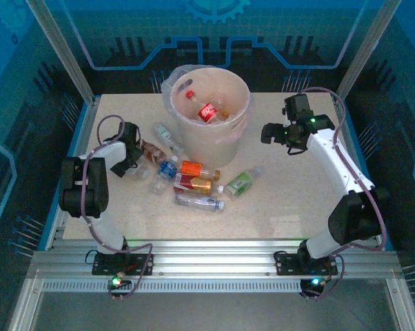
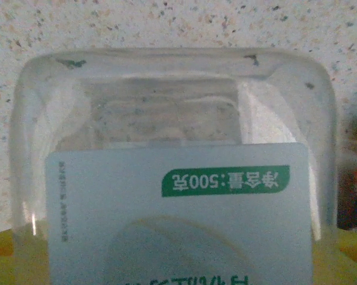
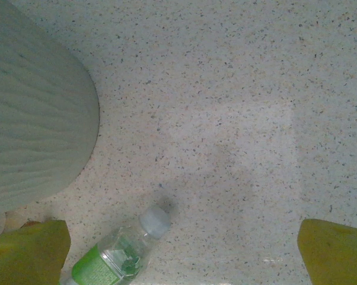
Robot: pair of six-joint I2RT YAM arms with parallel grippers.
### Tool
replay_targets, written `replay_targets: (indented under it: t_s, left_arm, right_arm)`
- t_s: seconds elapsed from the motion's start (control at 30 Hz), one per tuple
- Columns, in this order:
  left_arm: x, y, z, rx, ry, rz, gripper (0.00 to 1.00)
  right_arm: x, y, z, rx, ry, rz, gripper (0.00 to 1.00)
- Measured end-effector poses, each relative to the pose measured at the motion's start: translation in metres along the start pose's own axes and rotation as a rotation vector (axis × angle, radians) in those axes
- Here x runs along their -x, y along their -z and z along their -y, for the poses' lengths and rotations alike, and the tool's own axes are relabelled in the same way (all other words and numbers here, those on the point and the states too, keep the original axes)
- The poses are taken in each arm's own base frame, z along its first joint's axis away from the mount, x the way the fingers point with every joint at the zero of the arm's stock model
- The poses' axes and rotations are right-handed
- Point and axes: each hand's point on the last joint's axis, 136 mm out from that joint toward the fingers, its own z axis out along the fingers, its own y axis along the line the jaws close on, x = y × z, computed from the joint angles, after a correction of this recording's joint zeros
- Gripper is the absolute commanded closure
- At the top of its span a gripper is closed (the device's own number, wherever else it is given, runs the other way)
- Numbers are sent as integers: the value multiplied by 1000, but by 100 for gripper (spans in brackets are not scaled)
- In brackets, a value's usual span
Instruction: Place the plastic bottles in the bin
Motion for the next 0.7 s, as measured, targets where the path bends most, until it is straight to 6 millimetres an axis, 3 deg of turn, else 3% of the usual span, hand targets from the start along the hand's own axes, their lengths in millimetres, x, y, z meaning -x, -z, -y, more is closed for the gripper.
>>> replay_targets:
  t_s: [0.27, 0.43, 0.7]
  left_arm:
    - [36, 60, 13, -136, -7, 116, 25]
    - [58, 111, 18, -248, -19, 203, 26]
    - [75, 191, 19, -453, -43, 298, 28]
  right_arm:
    - [-1, 2, 3, -17, 0, 8, 0]
    - [-3, 6, 7, -29, -3, 19, 0]
    - [-7, 3, 11, -48, -16, 19, 0]
